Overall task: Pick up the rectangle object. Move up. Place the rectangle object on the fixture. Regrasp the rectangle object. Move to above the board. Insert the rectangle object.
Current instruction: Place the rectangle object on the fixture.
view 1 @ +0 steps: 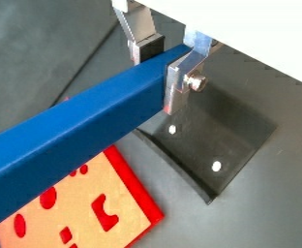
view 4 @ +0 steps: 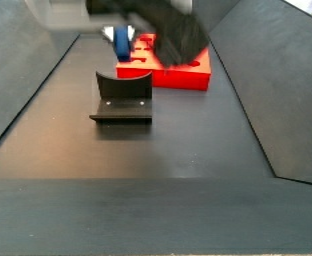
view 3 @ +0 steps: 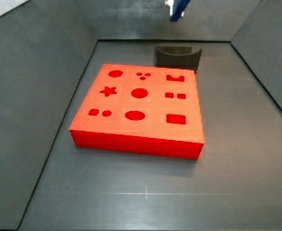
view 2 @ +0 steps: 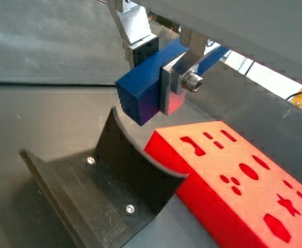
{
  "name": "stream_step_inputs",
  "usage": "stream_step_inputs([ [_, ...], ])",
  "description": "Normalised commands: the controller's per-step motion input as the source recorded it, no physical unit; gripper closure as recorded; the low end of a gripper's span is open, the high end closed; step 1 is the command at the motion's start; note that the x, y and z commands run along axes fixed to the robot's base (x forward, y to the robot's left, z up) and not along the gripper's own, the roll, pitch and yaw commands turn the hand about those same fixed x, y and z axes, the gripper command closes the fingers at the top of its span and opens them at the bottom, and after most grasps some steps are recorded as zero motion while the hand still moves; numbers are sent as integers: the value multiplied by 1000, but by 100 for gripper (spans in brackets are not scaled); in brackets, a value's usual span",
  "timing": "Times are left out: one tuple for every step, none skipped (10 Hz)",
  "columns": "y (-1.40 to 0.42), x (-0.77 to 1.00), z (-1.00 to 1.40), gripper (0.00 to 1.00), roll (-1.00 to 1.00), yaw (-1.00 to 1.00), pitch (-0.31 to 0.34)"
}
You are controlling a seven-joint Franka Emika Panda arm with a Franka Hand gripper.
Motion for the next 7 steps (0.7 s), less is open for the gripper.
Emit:
stream_step_inputs([
  [82, 132, -1000, 100, -1000, -148, 9],
  [89, 139, -1000, 100, -969, -143, 13],
  [96, 151, -1000, 100, -755, -121, 14],
  [103, 158, -1000, 100, -594, -106, 16],
  [107, 165, -1000, 100, -485, -98, 20],
  [110, 178, -1000, 100, -250, -84, 35],
  [112, 182, -1000, 100, -193, -79, 37],
])
